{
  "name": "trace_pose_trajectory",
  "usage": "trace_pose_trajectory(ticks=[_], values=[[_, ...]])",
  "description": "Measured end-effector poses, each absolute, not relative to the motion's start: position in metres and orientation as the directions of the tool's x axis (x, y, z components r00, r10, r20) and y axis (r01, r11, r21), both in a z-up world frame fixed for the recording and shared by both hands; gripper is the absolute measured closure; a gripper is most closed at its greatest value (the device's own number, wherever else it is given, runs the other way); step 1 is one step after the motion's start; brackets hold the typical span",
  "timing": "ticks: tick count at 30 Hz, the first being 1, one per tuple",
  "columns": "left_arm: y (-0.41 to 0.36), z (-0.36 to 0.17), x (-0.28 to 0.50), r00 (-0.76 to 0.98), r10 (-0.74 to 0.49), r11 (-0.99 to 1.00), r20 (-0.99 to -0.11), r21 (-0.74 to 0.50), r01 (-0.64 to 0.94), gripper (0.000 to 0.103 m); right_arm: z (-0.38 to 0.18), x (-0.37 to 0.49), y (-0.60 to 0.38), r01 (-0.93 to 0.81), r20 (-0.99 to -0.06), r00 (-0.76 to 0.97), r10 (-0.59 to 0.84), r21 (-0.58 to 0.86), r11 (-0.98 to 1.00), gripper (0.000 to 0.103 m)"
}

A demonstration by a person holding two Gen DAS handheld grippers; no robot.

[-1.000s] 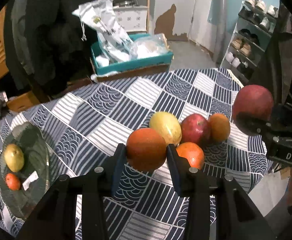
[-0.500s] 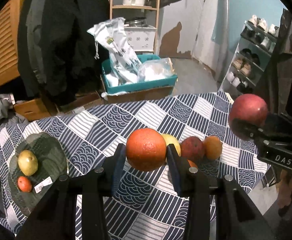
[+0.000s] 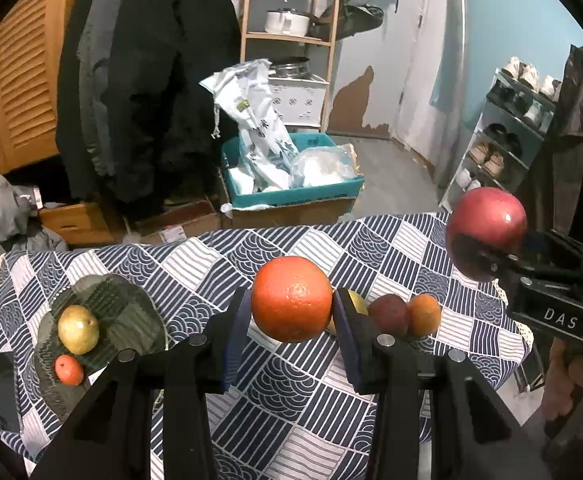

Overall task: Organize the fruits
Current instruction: 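Grasp the large red mango with the right gripper while the left gripper grasps an orange, then lift and carry the mango and orange over the glass plate with both grippers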

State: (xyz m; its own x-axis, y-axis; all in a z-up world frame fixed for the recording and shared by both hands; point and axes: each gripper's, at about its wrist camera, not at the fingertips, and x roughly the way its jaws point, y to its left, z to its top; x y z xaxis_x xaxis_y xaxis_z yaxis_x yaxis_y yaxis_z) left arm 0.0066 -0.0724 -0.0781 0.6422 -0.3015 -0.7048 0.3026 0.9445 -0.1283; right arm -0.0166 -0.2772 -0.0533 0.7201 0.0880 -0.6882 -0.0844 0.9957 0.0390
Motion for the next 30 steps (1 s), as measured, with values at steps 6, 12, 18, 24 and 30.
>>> trace_pose_trajectory(ticks=[6,12,18,24,30], values=[[-0.056,-0.069,0.006,0.658,-0.290,0.952,-0.695,-0.137,0.275,0.061,-0.044,-0.012,-0.260,-0.111,-0.675,0.730,0.107,0.038,0.993,0.027],[-0.036,-0.062,0.007,0.681,-0.268,0.961,-0.682,-0.141,0.237,0.061,-0.038,-0.006,-0.239,-0.145,-0.668,0.732,0.136,0.042,0.988,0.027],[-0.013,-0.061,0.009,0.695,-0.238,0.971,-0.678,-0.141,0.195,0.061,-0.035,0.002,-0.217,-0.182,-0.667,0.727,0.166,0.046,0.982,0.027],[0.011,-0.067,0.012,0.689,-0.215,0.977,-0.692,-0.161,0.143,0.061,-0.035,0.014,-0.192,-0.220,-0.673,0.711,0.203,0.061,0.974,0.027],[0.038,-0.070,0.012,0.696,-0.185,0.981,-0.694,-0.171,0.090,0.061,-0.037,0.025,-0.163,-0.263,-0.676,0.696,0.241,0.072,0.962,0.027]])
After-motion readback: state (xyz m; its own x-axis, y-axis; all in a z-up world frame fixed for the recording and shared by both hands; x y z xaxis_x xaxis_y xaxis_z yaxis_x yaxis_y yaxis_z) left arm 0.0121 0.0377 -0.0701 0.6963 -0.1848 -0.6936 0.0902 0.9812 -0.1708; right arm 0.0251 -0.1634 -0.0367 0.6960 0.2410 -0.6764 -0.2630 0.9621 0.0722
